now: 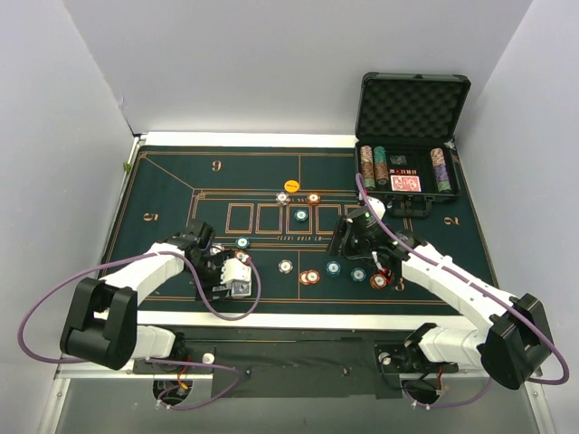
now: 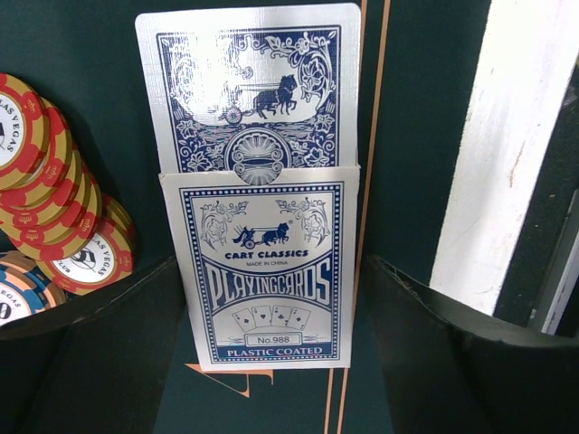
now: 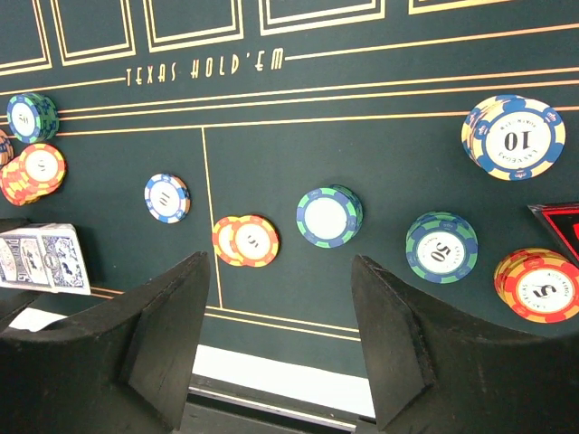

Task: Distribute texas hold em gaming equipment

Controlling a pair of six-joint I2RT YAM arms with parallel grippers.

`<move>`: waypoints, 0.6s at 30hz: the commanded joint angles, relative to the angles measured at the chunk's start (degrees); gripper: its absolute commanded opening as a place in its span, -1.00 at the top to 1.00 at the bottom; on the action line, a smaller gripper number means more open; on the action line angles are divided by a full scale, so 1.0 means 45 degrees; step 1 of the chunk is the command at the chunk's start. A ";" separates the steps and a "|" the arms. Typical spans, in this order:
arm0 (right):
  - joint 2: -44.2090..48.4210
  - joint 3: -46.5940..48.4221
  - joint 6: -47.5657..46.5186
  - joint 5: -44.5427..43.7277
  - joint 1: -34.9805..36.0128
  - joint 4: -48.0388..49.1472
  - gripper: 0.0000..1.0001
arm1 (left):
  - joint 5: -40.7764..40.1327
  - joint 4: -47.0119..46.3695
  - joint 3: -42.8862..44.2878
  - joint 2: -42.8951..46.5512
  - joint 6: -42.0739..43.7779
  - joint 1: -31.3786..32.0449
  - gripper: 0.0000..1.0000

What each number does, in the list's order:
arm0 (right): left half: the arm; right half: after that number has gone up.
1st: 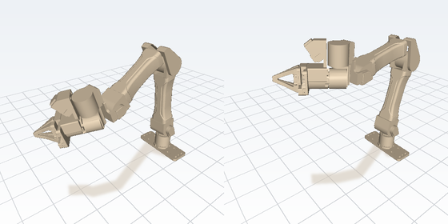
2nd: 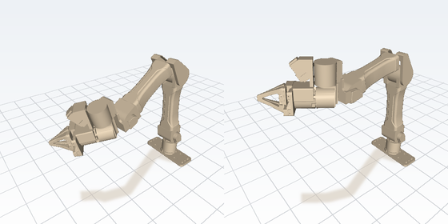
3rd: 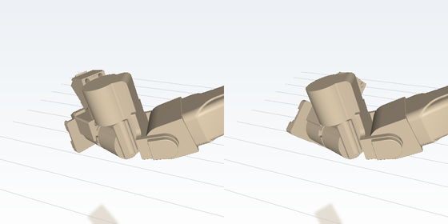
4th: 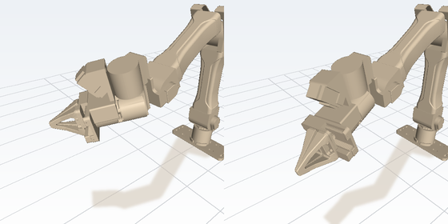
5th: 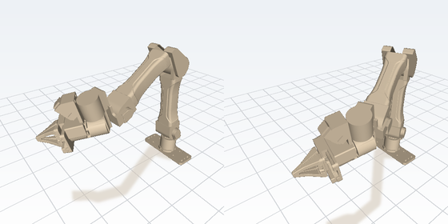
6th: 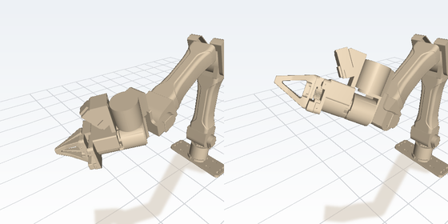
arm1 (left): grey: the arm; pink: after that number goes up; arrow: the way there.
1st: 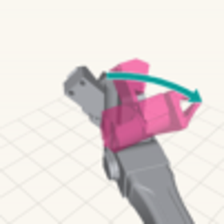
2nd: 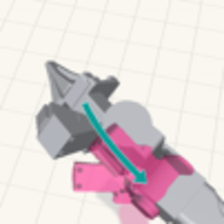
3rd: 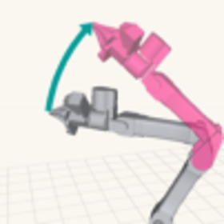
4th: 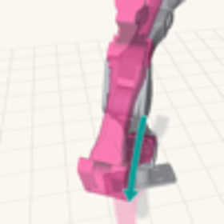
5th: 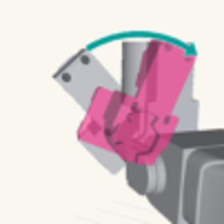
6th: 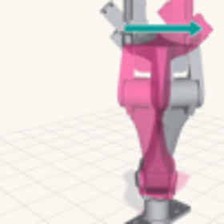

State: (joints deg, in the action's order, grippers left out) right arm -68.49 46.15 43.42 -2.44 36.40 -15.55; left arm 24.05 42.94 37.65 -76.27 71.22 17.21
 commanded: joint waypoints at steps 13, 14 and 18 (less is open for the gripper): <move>-0.0269 -0.0255 0.0312 0.0990 -0.0062 0.1052 -0.17 | 0.0513 0.0906 0.0910 -0.0259 -0.1099 0.0257 -0.02; -0.0249 -0.0430 0.0506 0.1184 -0.0062 0.1344 -0.18 | 0.0611 0.1023 0.1124 -0.0220 -0.1255 0.0257 -0.01; -0.0015 -0.1190 0.1208 0.2392 -0.0043 0.2960 -0.18 | 0.1216 0.1961 0.2157 0.0346 -0.1743 0.0296 0.06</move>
State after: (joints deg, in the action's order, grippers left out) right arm -69.38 43.90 45.17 2.37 36.40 -9.58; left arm 24.51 46.50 41.06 -77.69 66.37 18.00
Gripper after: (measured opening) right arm 0.588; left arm 0.753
